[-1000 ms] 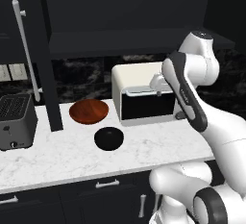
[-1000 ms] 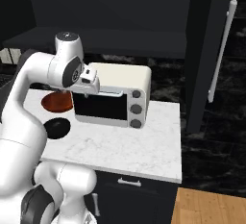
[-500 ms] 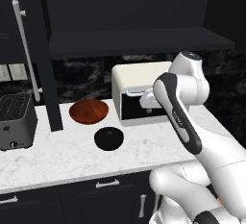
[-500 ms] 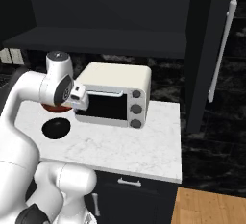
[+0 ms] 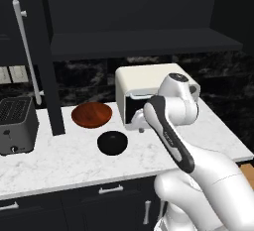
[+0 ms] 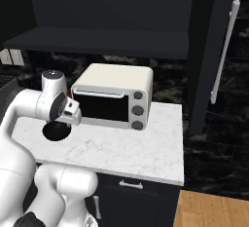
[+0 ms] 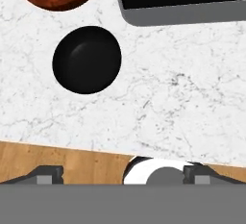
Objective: Pick up the bowls on the counter and stack them on top of one another in the open cabinet. Place the smaller bowl on top of the larger bowl.
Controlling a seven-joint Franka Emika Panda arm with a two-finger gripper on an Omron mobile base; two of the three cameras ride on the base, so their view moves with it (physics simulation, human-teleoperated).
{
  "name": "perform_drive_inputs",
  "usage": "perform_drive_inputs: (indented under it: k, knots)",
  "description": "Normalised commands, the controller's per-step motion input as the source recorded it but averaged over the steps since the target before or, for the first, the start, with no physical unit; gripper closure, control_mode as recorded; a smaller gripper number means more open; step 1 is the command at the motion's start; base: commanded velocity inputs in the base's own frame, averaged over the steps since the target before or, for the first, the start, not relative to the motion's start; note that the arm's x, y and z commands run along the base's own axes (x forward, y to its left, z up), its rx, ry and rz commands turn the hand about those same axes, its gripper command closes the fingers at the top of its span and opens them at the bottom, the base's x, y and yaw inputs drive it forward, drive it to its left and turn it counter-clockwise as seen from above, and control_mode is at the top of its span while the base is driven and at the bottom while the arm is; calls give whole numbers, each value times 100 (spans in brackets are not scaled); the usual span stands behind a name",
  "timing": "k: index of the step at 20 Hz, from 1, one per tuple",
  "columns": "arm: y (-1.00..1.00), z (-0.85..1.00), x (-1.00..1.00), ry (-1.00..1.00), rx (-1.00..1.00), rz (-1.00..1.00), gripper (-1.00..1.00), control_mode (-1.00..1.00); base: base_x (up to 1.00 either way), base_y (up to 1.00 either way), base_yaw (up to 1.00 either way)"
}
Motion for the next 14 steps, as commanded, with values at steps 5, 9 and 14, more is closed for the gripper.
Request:
perform_drive_inputs:
  k: [5, 9, 14]
  knots:
    - [26, -30, 24, 0, 0, -1, -100, -100, 0, 0, 0]
    - [17, -25, 40, 0, 0, -2, -100, -100, 0, 0, 0]
    - [8, -36, 34, 6, -1, 0, -100, -100, 0, 0, 0]
